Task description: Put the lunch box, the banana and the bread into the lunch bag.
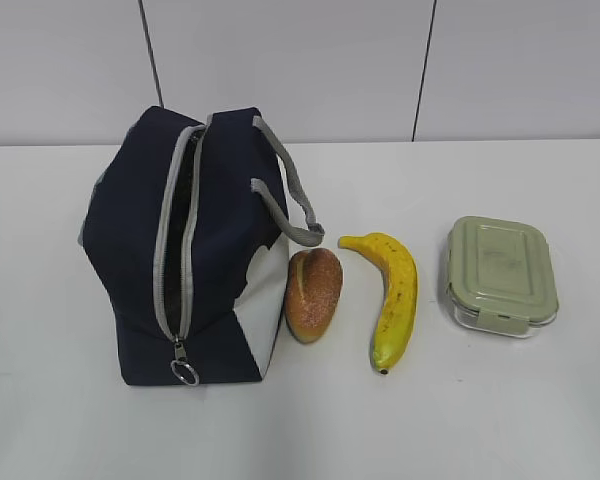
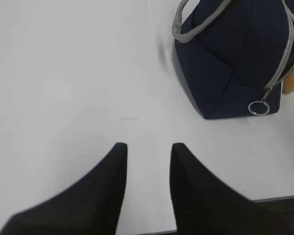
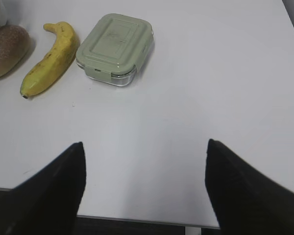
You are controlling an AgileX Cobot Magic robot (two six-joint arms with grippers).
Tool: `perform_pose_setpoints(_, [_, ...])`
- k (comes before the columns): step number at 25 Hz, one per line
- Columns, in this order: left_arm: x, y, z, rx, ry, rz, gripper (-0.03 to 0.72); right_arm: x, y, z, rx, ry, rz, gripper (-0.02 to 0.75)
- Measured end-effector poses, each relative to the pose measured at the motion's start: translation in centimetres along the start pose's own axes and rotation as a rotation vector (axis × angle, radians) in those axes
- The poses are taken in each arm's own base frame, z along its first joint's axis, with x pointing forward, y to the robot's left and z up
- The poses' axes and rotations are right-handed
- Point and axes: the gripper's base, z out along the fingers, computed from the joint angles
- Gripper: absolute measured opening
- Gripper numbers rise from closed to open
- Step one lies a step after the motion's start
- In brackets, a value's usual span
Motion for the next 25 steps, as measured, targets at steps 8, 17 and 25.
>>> perform_pose_setpoints(8, [0.0, 0.0, 0.0, 0.000, 0.000, 0.000, 0.237, 0.0, 0.0, 0.0, 0.000, 0.000, 0.000, 0.581])
perform_pose_setpoints(17, [-0.2, 0.3, 0.0, -0.037, -0.005, 0.018, 0.237, 0.0, 0.0, 0.0, 0.000, 0.000, 0.000, 0.581])
perform_pose_setpoints(25, [-4.9, 0.0, 1.6, 0.005, 0.028, -0.006, 0.239, 0.0, 0.0, 0.0, 0.000, 0.000, 0.000, 0.581])
